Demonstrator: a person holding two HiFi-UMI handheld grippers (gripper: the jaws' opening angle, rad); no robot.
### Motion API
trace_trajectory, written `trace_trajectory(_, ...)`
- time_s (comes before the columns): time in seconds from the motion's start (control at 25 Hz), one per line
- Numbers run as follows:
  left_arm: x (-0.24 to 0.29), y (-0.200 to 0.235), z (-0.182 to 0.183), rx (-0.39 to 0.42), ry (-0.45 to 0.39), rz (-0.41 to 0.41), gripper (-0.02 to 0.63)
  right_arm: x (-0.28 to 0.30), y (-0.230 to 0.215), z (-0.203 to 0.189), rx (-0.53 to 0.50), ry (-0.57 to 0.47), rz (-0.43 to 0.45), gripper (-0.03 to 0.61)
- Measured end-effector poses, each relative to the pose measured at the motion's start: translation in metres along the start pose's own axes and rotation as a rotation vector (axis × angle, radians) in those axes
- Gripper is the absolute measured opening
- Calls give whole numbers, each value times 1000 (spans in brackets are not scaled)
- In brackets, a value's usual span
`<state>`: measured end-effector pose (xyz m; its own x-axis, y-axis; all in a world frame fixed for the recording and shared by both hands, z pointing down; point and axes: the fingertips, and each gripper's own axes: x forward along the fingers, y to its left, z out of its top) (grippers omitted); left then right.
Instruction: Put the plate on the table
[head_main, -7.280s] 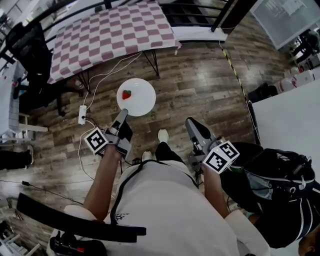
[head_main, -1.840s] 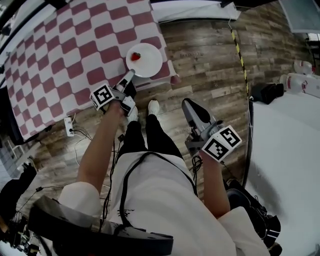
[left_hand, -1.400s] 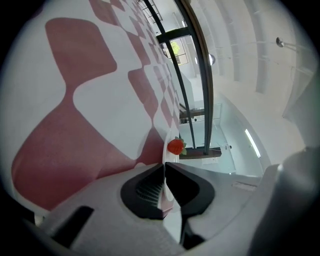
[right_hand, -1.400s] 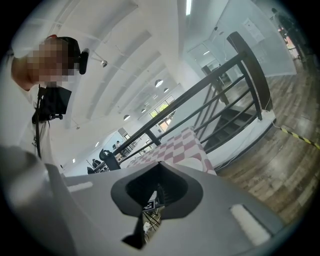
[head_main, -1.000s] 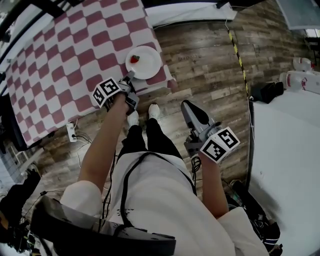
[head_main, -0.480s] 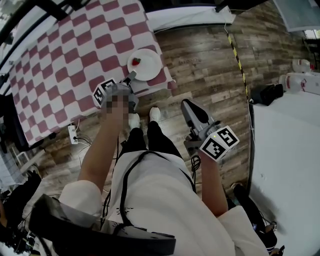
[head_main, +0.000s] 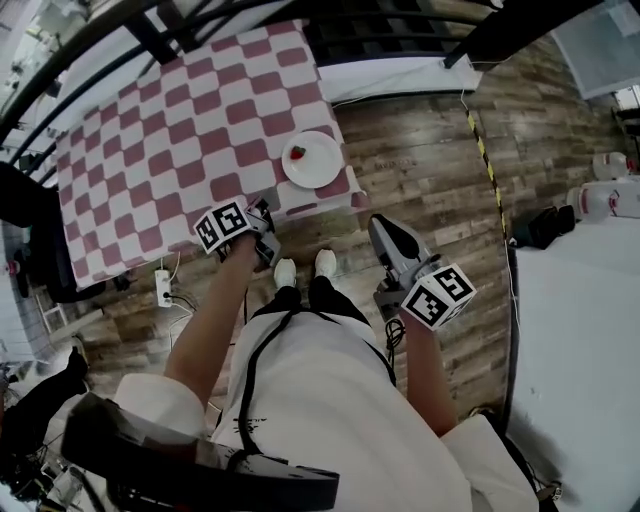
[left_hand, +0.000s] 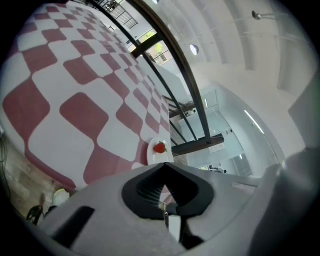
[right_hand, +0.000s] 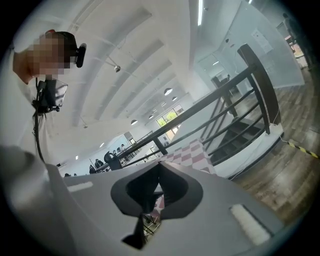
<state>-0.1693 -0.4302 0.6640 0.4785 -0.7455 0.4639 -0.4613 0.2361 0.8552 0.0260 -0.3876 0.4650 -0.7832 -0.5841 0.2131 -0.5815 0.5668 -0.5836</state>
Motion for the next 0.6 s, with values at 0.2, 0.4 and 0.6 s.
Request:
trace_trajectory(0.2,-33,-38,4,119,-8,-44,5,1,10,5,-27,-1,35,6)
trace_trajectory(0.4,-64,-84,6,211,-32,-142,6,-4,16,11,-52,-8,43,6)
trace_trajectory(0.6,-88,-122,4,273,-66,-234,6,-12,18,15,-75,-16,40,6)
